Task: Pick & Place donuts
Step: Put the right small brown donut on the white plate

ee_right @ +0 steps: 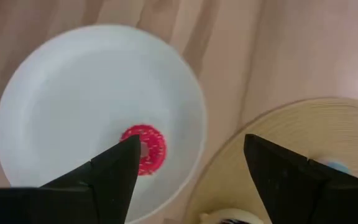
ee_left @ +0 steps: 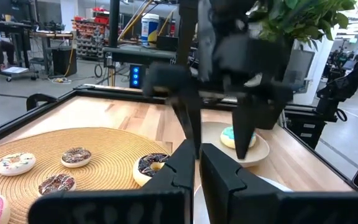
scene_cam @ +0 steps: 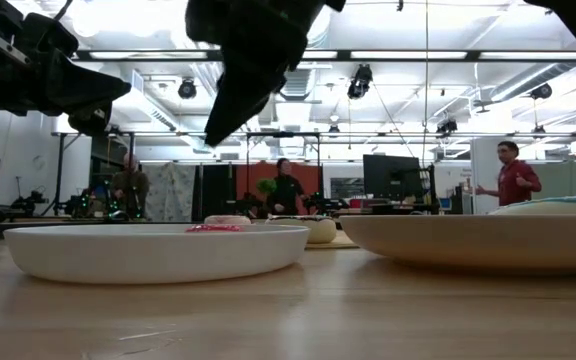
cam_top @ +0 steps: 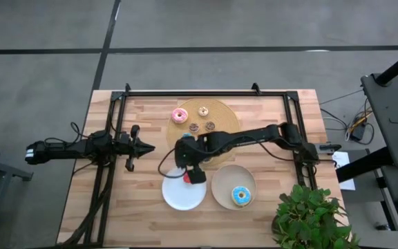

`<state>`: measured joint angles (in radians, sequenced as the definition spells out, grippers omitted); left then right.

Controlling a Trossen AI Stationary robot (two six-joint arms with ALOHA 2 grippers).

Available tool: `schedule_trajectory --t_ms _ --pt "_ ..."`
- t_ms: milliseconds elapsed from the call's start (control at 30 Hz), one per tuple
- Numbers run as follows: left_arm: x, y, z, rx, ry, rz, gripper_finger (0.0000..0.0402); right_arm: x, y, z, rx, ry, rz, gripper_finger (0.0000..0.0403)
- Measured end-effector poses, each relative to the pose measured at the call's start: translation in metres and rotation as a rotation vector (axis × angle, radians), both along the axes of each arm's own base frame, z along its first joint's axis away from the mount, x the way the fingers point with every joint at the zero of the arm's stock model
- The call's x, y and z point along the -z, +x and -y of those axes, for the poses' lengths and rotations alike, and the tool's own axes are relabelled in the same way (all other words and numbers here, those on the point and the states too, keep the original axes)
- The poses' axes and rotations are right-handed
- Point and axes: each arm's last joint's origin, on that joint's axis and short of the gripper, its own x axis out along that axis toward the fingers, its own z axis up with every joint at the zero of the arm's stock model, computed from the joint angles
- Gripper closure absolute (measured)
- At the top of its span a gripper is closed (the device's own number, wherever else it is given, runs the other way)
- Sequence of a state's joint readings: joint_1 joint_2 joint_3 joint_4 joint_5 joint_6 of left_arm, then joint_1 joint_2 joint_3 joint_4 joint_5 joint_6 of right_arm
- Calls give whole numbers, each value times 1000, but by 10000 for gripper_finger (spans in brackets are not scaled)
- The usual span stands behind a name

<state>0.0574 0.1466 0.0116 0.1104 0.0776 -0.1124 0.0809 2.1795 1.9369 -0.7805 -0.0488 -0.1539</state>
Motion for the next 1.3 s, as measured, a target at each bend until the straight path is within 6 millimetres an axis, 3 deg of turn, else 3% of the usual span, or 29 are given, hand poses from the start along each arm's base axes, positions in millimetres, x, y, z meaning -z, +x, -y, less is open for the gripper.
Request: schedule_trajectory --t_ms 667,933,1300 --pt "0 0 0 0 0 0 402 -32 -26 77 56 -67 -11 129" --pt "0 0 0 0 0 0 402 -47 -39 96 63 -88 -16 138" --pt "0 0 0 0 0 0 402 -62 -51 107 252 -47 -14 140"
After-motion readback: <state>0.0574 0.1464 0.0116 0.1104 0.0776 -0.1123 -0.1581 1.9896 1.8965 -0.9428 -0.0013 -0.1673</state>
